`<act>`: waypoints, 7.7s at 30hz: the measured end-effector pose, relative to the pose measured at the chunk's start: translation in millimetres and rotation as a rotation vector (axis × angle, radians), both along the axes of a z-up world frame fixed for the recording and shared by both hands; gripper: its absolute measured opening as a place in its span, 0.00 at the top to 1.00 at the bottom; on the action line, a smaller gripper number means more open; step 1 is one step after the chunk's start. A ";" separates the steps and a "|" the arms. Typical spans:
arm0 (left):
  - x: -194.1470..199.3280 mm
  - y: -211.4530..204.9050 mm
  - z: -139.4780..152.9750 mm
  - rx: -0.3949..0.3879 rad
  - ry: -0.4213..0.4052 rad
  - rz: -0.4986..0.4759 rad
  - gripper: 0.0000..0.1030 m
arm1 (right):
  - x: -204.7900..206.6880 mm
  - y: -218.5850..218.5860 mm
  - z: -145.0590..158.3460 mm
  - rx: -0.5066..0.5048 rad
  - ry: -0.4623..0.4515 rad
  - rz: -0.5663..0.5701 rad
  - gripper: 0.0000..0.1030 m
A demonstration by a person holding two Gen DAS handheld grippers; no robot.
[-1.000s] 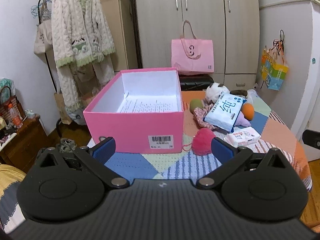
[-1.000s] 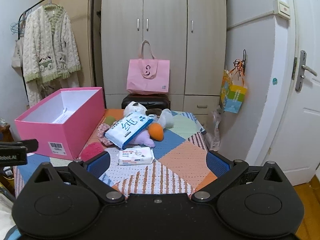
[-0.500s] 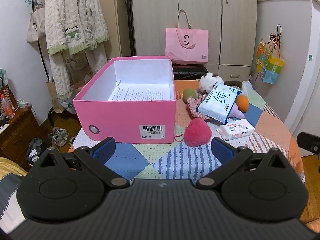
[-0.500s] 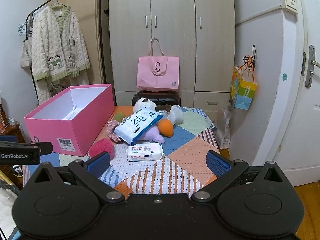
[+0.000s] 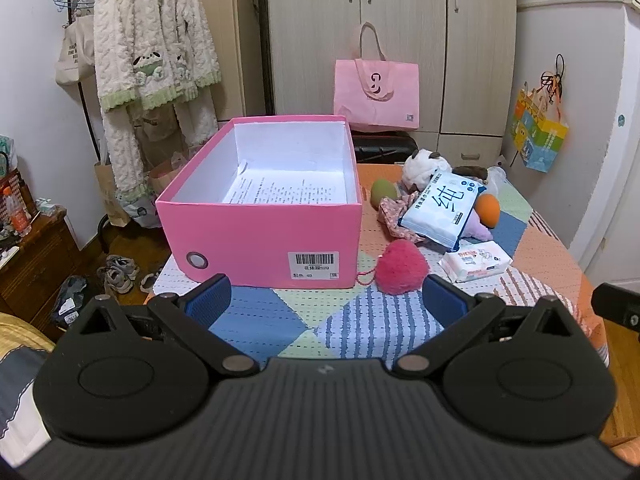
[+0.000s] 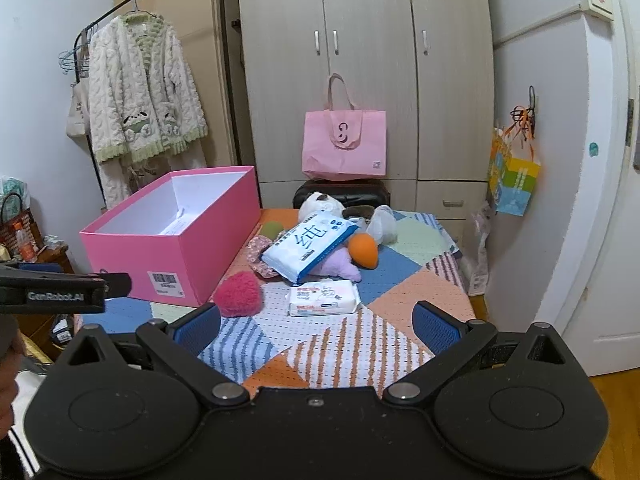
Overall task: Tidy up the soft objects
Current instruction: 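Move the left tool toward the pink fluffy pompom ball, then close the left gripper on the pink pompom ball while the right gripper grasps the small white wipes pack, then carry the pompom and small wipes pack over the pink shoebox with both tools, then open both grippers to drop the pompom and small wipes pack into the box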
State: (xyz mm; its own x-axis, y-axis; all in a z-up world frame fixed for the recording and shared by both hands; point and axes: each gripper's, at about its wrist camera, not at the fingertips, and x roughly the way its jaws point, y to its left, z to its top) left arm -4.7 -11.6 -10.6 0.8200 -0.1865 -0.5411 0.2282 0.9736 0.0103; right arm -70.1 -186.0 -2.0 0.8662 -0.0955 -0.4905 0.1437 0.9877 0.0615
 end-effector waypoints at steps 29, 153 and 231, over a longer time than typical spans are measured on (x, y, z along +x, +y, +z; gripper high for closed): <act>-7.1 -3.8 -2.8 0.005 0.003 -0.049 0.00 | 1.8 -10.0 -7.3 -0.019 0.042 -0.014 0.00; 99.9 -46.7 -85.6 -0.153 0.179 -0.295 0.57 | 108.2 -37.3 -113.2 0.033 -0.030 0.131 0.17; 330.9 44.8 -19.5 0.030 0.398 -0.224 0.49 | 363.8 121.3 -31.5 -0.420 0.304 0.840 0.11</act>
State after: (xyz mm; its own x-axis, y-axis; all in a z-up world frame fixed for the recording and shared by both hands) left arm 326.3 33.2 -30.0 0.4885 -0.3146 -0.8139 0.4249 0.9005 -0.0931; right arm 293.7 -64.6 -33.6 0.5750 0.2760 -0.7702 -0.6628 0.7091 -0.2407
